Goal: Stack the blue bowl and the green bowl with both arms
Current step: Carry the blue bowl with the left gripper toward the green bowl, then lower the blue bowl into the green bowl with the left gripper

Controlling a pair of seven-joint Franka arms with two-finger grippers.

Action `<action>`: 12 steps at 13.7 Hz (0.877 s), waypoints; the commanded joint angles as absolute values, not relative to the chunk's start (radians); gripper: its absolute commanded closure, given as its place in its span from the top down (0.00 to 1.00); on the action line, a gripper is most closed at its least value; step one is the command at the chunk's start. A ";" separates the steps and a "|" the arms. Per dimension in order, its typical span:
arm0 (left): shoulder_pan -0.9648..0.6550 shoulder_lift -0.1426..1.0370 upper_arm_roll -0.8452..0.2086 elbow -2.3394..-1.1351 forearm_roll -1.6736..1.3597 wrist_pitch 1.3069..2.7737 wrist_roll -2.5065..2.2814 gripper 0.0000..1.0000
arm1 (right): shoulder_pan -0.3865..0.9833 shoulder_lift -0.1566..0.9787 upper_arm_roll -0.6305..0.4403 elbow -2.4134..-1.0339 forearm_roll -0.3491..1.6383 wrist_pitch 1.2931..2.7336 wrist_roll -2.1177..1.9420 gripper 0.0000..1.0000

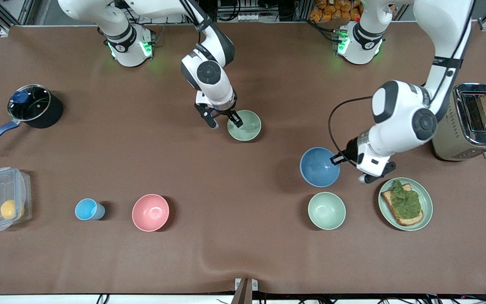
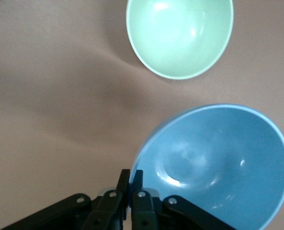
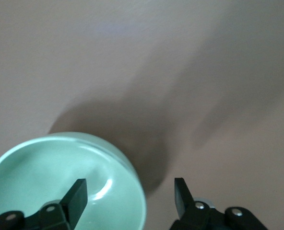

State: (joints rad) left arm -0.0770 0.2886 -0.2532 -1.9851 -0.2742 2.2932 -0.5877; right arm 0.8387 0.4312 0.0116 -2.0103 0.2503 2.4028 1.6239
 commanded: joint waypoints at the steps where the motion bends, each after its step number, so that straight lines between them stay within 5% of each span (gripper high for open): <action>1: -0.083 0.155 -0.311 -2.152 -0.282 2.368 -0.614 0.00 | 0.763 0.436 0.017 -1.882 0.317 2.179 1.661 0.99; 5: -0.087 0.144 -0.412 -2.180 -0.284 2.364 -0.638 0.00 | 0.684 0.403 0.017 -1.859 0.341 2.079 1.663 1.00; 12: -0.213 0.192 -0.465 -2.178 -0.282 2.373 -0.710 0.00 | 0.569 0.482 0.018 -1.920 0.497 2.255 1.586 0.99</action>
